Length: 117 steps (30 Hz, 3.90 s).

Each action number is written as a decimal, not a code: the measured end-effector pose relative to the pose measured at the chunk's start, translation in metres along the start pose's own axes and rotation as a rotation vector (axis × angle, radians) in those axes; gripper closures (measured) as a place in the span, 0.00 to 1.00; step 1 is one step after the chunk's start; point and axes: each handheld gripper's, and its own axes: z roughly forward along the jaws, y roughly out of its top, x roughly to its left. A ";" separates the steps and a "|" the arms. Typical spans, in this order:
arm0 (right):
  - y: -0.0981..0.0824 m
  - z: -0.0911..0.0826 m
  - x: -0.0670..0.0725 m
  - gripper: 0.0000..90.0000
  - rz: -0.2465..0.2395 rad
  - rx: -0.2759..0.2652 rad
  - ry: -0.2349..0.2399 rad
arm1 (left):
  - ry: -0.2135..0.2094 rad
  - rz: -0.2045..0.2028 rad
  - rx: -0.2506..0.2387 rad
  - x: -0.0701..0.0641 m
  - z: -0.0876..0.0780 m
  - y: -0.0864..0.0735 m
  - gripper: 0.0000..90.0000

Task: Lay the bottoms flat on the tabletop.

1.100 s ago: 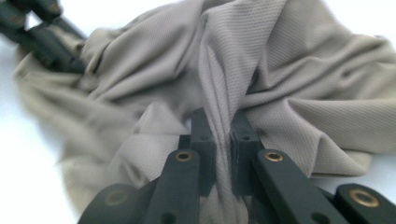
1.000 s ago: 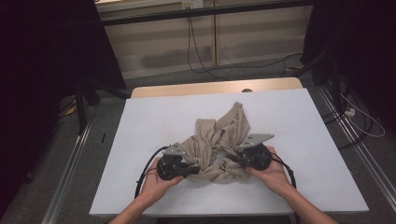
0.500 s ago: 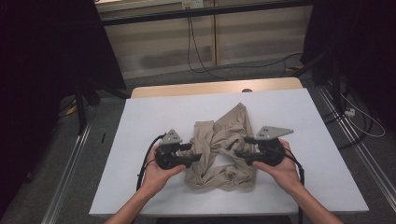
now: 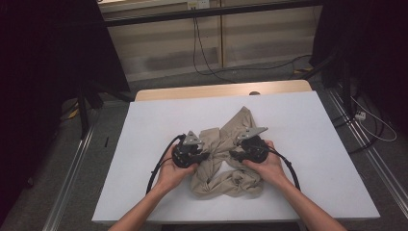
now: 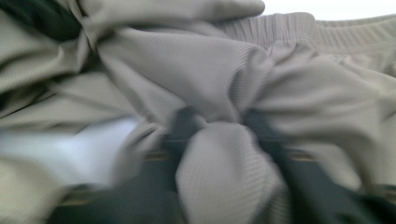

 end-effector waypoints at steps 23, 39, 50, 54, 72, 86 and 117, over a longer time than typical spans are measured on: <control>-0.031 -0.059 0.046 0.59 -0.028 -0.033 0.152 | -0.064 -0.025 -0.034 -0.013 0.015 0.011 0.50; -0.032 -0.065 -0.003 0.43 0.082 -0.107 -0.053 | -0.231 0.075 -0.009 -0.071 -0.012 -0.020 0.98; -0.052 -0.067 0.013 0.98 0.080 0.040 0.026 | -0.222 0.027 0.011 -0.067 -0.006 -0.026 0.68; -0.060 -0.080 0.029 0.98 0.068 0.056 0.057 | -0.200 0.025 -0.040 -0.065 -0.021 -0.024 0.61; -0.014 -0.072 -0.053 0.74 0.164 -0.114 -0.149 | 0.049 -0.153 -0.171 0.006 -0.019 -0.002 0.29; -0.035 -0.031 -0.086 0.84 0.301 -0.023 -0.076 | 0.023 -0.209 -0.079 0.005 -0.023 -0.018 0.44; -0.062 -0.087 -0.063 0.96 0.227 -0.081 -0.140 | -0.043 -0.264 -0.018 -0.005 -0.006 -0.023 0.94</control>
